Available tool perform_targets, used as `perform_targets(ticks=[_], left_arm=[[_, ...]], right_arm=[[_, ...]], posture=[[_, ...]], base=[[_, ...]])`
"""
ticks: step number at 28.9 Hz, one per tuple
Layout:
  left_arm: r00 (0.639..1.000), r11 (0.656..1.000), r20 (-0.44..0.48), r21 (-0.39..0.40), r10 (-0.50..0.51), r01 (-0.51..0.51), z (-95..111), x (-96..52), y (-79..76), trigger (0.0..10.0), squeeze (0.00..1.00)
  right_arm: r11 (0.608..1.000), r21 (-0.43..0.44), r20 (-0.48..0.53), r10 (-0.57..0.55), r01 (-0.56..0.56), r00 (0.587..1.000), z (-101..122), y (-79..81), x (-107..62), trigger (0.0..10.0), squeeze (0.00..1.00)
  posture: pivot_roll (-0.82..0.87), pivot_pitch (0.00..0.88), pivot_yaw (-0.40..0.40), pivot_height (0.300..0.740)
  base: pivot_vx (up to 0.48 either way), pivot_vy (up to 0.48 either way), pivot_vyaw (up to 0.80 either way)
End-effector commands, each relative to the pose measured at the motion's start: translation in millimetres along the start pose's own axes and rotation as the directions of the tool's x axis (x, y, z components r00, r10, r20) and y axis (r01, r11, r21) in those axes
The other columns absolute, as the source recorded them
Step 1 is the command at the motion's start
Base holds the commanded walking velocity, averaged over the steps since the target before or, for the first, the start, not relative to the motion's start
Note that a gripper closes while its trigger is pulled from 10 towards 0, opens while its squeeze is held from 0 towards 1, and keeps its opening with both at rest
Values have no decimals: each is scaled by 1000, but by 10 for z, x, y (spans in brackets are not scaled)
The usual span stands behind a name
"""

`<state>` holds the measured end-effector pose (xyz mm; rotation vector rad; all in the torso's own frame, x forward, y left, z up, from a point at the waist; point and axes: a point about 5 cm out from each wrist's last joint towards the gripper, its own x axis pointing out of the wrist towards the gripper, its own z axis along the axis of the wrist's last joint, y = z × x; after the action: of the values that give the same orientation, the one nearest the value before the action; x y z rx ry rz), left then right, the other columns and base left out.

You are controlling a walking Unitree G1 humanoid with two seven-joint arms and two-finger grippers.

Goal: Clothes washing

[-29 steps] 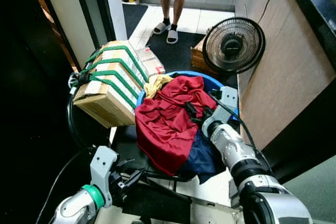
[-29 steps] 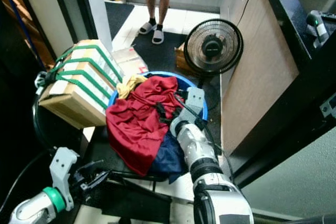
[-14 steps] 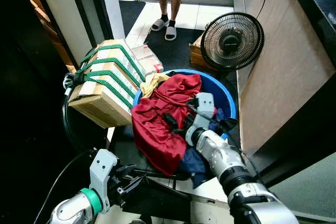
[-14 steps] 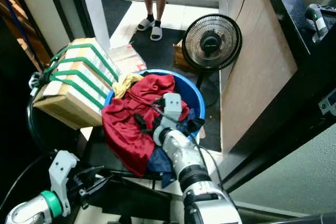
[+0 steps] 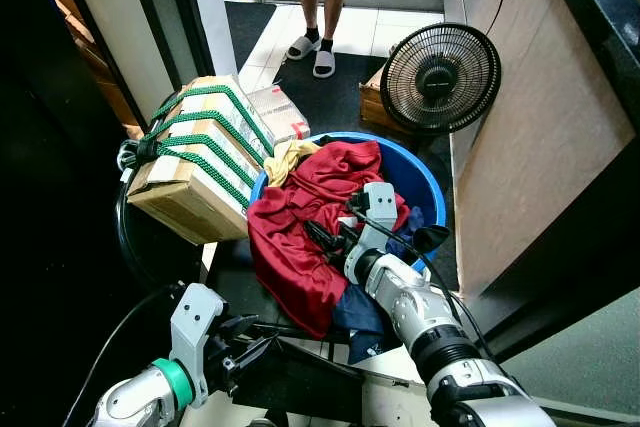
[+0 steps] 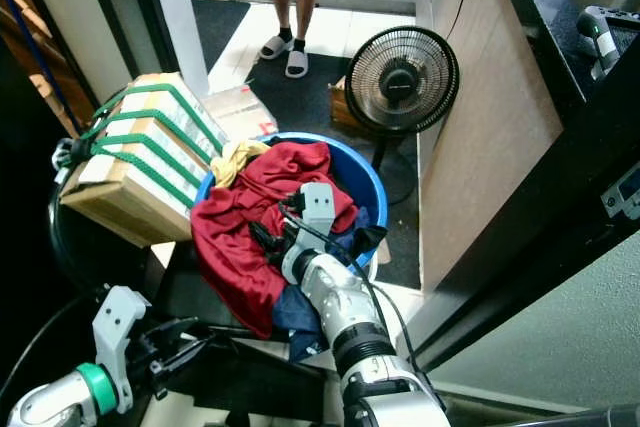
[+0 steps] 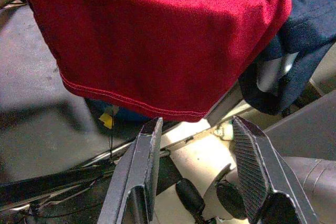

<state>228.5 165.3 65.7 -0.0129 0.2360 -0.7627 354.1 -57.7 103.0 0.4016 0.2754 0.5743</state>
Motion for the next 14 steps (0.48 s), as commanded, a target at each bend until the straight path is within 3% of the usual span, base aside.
perform_targets(ticks=[1,14], left_arm=[[1000,1000,-31,-16,-7,6,-62,-50,-14,10000,0],[999,1000,-33,-17,-18,17,-60,-52,-32,10000,0]], right_arm=[[999,45,-101,10,-5,995,-294,27,-35,0,0],[997,62,-82,43,-38,996,-312,69,-56,0,0]], posture=[[93,153,84,740],[99,136,73,740]], base=[[0,0,0],[0,0,0]])
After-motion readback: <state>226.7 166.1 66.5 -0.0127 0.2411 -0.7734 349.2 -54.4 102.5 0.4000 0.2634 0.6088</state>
